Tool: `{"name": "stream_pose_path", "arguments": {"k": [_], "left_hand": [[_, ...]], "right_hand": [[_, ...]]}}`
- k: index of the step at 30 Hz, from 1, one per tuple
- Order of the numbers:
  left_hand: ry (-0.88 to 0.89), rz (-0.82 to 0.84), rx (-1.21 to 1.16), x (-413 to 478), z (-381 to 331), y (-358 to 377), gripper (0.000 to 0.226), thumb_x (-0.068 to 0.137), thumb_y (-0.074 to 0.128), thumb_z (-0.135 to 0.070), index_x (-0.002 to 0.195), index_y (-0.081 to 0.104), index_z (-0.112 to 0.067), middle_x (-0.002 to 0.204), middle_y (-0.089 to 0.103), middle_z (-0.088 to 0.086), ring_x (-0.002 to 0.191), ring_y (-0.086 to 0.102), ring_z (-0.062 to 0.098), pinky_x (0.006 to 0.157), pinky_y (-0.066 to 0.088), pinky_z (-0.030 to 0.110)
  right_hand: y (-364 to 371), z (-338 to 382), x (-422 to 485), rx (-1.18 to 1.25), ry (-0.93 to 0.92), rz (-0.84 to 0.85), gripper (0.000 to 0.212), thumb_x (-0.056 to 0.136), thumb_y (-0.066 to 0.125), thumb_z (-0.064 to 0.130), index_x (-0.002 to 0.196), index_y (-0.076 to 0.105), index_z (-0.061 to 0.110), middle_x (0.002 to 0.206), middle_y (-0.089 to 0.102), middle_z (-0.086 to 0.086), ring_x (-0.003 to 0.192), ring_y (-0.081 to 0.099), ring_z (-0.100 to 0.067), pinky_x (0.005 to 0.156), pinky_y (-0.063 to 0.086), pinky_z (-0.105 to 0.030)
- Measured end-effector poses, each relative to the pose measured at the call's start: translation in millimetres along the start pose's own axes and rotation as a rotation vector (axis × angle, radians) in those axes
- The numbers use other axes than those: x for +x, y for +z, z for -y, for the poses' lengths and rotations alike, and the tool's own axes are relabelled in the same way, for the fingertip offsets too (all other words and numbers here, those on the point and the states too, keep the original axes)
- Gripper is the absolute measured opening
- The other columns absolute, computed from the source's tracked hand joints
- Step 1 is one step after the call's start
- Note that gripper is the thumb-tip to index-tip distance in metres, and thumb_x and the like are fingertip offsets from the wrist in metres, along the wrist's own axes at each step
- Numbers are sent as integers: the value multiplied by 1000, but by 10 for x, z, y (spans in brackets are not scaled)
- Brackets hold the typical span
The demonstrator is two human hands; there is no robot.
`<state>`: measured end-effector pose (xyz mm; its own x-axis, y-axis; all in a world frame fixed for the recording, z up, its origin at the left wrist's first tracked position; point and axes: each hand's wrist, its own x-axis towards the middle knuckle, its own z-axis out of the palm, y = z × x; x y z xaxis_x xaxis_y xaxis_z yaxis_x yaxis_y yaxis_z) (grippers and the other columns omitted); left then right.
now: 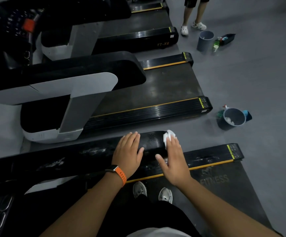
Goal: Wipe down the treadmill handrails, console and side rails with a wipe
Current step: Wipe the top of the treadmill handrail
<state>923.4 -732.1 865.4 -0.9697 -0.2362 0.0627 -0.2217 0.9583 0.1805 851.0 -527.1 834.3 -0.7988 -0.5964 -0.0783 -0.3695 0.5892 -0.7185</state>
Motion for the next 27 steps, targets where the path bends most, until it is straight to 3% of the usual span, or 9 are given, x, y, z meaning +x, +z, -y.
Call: {"name": "stream_pose_path", "arguments": {"k": [4, 8, 11, 13, 15, 17, 19, 23, 27], "left_hand": [[21, 17, 18, -7, 31, -14, 58, 102, 39, -42, 146, 53, -6, 149, 55, 9, 141, 48, 27, 120, 33, 42], [6, 31, 19, -49, 138, -48, 57, 100, 52, -39, 147, 51, -7, 152, 52, 9, 143, 45, 27, 121, 33, 43], [-21, 27, 34, -92, 226, -64, 59, 102, 42, -43, 146, 53, -6, 150, 54, 10, 142, 47, 28, 120, 36, 45], [-43, 28, 40, -120, 264, -77, 58, 101, 43, -43, 145, 53, -6, 150, 54, 10, 141, 47, 28, 120, 36, 45], [-66, 28, 40, -142, 294, -100, 56, 101, 52, -40, 146, 53, -6, 150, 54, 10, 142, 46, 28, 121, 34, 44], [-69, 25, 25, -171, 323, -118, 56, 100, 55, -37, 147, 52, -6, 152, 52, 10, 143, 45, 28, 122, 32, 43], [-67, 19, 25, -199, 331, -110, 56, 102, 50, -39, 147, 51, -7, 153, 51, 9, 144, 44, 27, 122, 31, 42], [-88, 10, 15, -202, 297, -93, 60, 101, 37, -44, 145, 53, -7, 151, 53, 9, 143, 45, 26, 121, 33, 43], [-82, -3, -1, -205, 300, -76, 54, 101, 56, -35, 146, 53, -6, 152, 52, 10, 144, 45, 28, 121, 33, 45]], "right_hand": [[60, 224, 211, -148, -116, 72, 91, 103, 27, 74, 168, -1, 17, 175, -10, -3, 160, -16, -20, 130, 2, -48], [-33, 139, 347, -345, -233, 84, 84, 105, 22, 71, 168, 6, 17, 176, -2, -5, 161, -9, -20, 131, 8, -50], [-14, 262, 395, -373, -200, 114, 88, 103, 19, 73, 167, 9, 14, 176, 2, -8, 162, -7, -23, 131, 4, -47], [91, 410, 389, -435, -282, 170, 89, 104, 17, 73, 167, 5, 12, 175, -1, -11, 161, -11, -24, 131, 1, -48], [105, 394, 382, -495, -337, 161, 87, 106, 17, 70, 167, 8, 10, 174, 2, -12, 162, -7, -24, 131, 8, -51], [49, 257, 325, -522, -293, 92, 82, 108, 21, 66, 167, 12, 10, 174, 4, -12, 162, -3, -25, 130, 14, -51], [58, 221, 220, -529, -225, 57, 83, 108, 21, 66, 167, 11, 9, 174, 1, -13, 162, -6, -26, 131, 9, -49], [249, 404, 85, -607, -344, 162, 87, 107, 19, 68, 166, 7, 4, 173, -4, -17, 161, -11, -29, 129, 7, -50], [104, 223, -24, -668, -276, 89, 85, 108, 27, 64, 165, 13, 3, 174, -1, -18, 162, -5, -31, 127, 11, -50]]}}
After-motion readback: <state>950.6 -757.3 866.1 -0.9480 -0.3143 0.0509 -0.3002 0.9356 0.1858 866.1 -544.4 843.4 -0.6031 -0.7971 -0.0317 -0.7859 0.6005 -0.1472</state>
